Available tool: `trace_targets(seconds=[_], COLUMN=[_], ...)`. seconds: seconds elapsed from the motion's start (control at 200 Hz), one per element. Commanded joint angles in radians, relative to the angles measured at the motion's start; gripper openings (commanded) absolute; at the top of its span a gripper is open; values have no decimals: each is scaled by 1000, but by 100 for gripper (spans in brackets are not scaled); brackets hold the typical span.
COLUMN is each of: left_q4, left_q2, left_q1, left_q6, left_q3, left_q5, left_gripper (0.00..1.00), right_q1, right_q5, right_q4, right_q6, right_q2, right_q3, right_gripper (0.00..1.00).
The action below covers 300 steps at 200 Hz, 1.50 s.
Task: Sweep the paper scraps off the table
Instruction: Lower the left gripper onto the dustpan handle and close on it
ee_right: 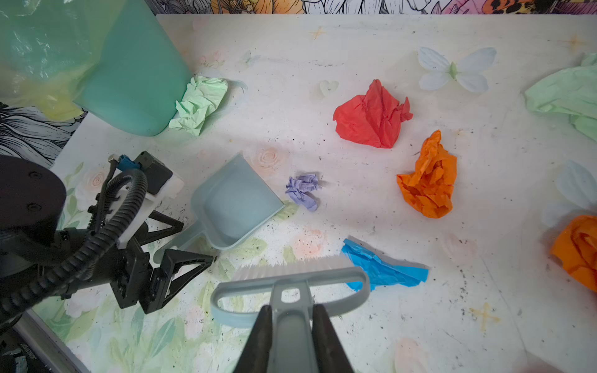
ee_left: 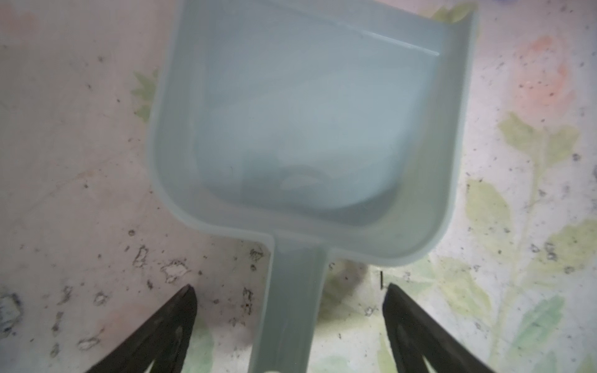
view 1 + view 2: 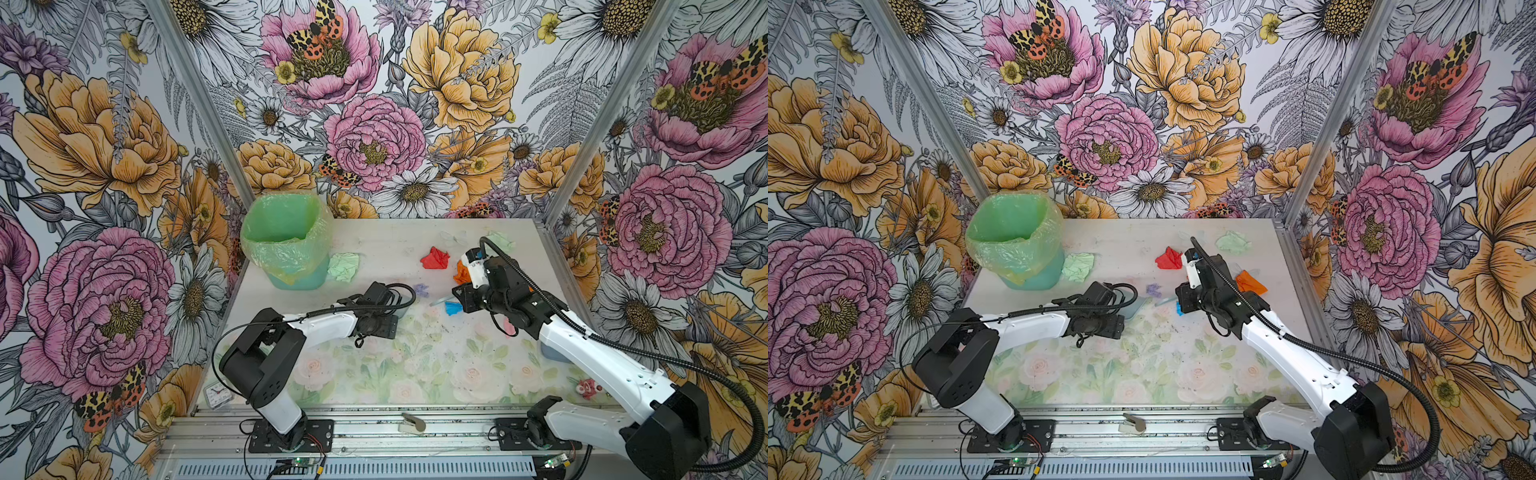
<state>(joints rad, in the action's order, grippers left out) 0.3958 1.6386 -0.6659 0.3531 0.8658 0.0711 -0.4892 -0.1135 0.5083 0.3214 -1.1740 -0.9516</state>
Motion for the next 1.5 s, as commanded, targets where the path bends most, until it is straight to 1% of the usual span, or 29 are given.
trace_targets(seconds=[0.0, 0.31, 0.41, 0.445, 0.5, 0.56, 0.63, 0.901, 0.971, 1.041, 1.171, 1.246, 1.326, 1.496], left_q4=[12, 46, 60, 66, 77, 81, 82, 84, 83, 84, 82, 83, 80, 82], left_q2=[14, 52, 64, 68, 75, 80, 82, 87, 87, 89, 90, 93, 99, 110], left_q1=[9, 8, 4, 3, 1, -3, -3, -7, -9, -11, -19, -20, -22, -25], left_q6=[-41, -66, -67, -68, -71, -72, -72, -69, -66, -64, -60, -61, -60, -60], left_q3=[21, 63, 74, 78, 85, 90, 91, 98, 97, 97, 99, 101, 105, 111], left_q5=[3, 19, 28, 34, 39, 47, 44, 42, 44, 42, 45, 40, 39, 40], left_gripper=[87, 82, 79, 77, 69, 68, 61, 46, 45, 39, 35, 28, 23, 21], right_q1=[7, 7, 9, 10, 11, 12, 13, 18, 18, 19, 19, 20, 20, 19], right_q5=[-14, -12, -10, -9, -8, -8, -8, -8, -8, -9, -11, -13, -14, -15], right_q4=[-40, -48, -48, -48, -49, -50, -49, -50, -50, -50, -50, -50, -50, -50], right_q6=[-1, 2, 2, 2, 2, 3, 2, 4, 3, 6, 6, 7, 8, 9], right_q2=[-9, -9, -3, -3, 1, 4, 7, 17, 17, 17, 16, 16, 15, 14], right_q3=[11, 22, 28, 30, 31, 35, 37, 43, 45, 45, 46, 44, 45, 44], right_gripper=[0, 0, 0, 0, 0, 0, 0, 0, 0, 0, 0, 0, 0, 0])
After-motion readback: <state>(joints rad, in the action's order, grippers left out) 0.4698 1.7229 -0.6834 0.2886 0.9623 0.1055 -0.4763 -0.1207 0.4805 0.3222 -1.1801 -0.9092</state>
